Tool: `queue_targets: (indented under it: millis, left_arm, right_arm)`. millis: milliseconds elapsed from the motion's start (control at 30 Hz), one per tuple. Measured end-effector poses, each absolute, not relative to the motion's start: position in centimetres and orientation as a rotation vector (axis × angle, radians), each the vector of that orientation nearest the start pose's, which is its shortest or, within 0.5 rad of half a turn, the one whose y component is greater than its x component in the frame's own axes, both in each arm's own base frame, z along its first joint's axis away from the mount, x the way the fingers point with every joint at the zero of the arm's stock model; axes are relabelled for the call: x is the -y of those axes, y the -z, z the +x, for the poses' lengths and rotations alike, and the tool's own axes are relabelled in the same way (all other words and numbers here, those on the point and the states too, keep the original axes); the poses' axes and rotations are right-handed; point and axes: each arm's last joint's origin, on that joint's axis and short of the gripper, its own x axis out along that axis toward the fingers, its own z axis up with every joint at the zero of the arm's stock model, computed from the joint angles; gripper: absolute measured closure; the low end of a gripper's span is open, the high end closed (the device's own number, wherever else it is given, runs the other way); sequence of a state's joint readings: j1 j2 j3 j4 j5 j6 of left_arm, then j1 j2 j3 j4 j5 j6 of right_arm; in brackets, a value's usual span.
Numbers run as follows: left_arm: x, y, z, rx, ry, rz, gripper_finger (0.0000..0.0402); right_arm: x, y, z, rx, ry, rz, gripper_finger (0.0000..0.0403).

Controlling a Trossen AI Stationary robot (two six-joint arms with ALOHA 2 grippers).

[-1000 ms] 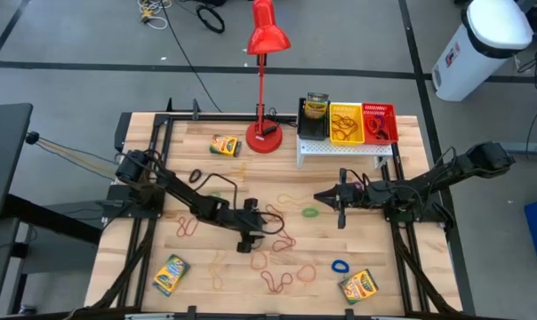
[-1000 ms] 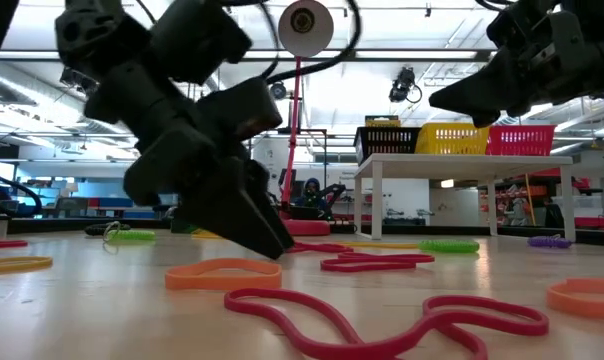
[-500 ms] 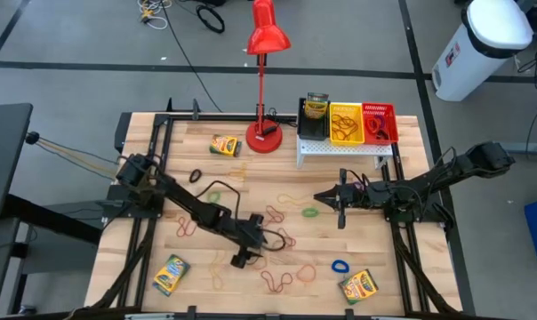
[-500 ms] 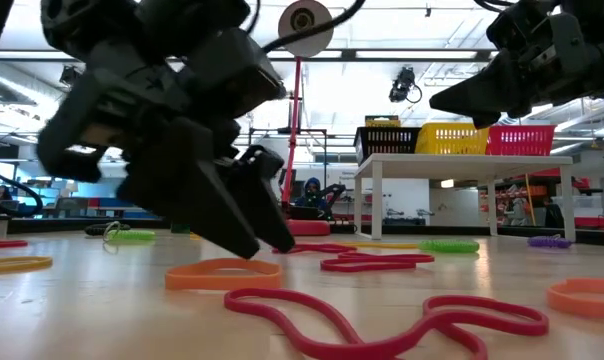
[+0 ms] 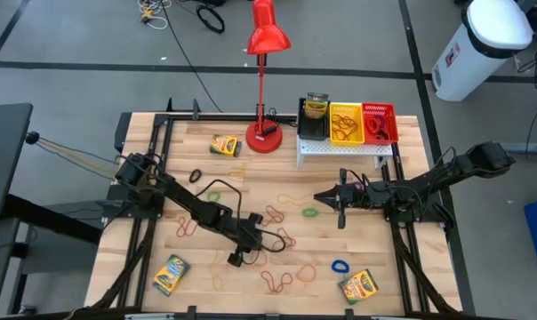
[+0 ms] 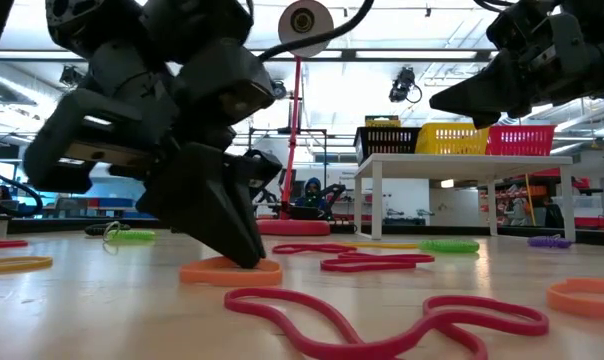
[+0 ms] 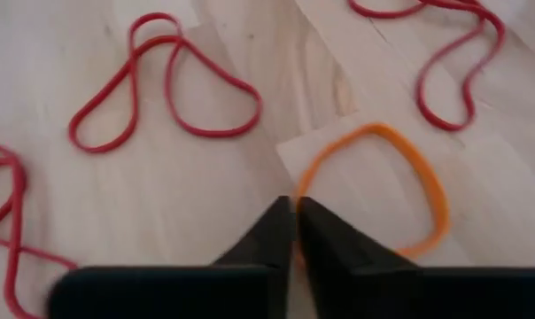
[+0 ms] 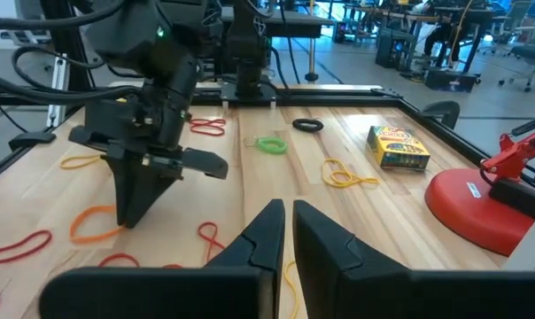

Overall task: Pick & Place Office Desk Supplies
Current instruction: Put the left orange rubber band into the yellow bin

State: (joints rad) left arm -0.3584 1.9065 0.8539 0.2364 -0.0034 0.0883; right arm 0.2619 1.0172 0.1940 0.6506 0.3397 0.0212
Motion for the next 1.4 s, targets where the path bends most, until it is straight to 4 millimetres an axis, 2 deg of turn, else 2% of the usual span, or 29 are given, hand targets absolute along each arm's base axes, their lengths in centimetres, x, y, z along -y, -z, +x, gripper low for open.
queue_targets:
  millis: [133,333,433,567,733,933,1167,1267,1400]
  left_arm:
    - [12.0,-10.5,32.2,-0.787,0.354,0.296,0.0393]
    - [11.7,-13.0,32.1,-0.696,0.104,0.44,0.0395]
    - [11.3,-13.4,32.5,-0.649,-0.009,0.468,0.0395]
    - [10.4,-13.9,33.1,-0.595,-0.092,0.468,0.0395]
    - [9.7,-14.2,33.3,-0.576,-0.222,0.487,0.0395]
    - [9.5,-14.4,33.3,-0.551,-0.326,0.478,0.0395]
    - [9.6,-14.5,33.3,-0.544,-0.336,0.466,0.0395]
    - [9.6,-14.5,33.3,-0.543,-0.336,0.465,0.0395]
    - [9.6,-14.5,33.4,-0.537,-0.336,0.461,0.0395]
  right_arm:
    - [-3.9,-17.3,18.2,-0.164,0.08,-0.02,0.0365]
    - [-4.3,-16.7,18.4,-0.198,-0.036,0.028,0.0365]
    - [-4.5,-16.0,18.9,-0.223,-0.051,0.044,0.0365]
    - [-4.5,-15.0,19.8,-0.224,0.01,0.08,0.0365]
    - [-5.1,-14.3,22.1,-0.268,0.024,0.115,0.0359]
    - [-6.0,-13.4,25.5,-0.326,0.038,0.114,0.0298]
    - [-6.7,-12.9,28.6,-0.419,0.088,0.078,0.0213]
    - [-6.7,-13.1,29.5,-0.415,0.11,0.077,0.0196]
    - [-6.2,-12.8,30.4,-0.421,0.127,0.107,0.0197]
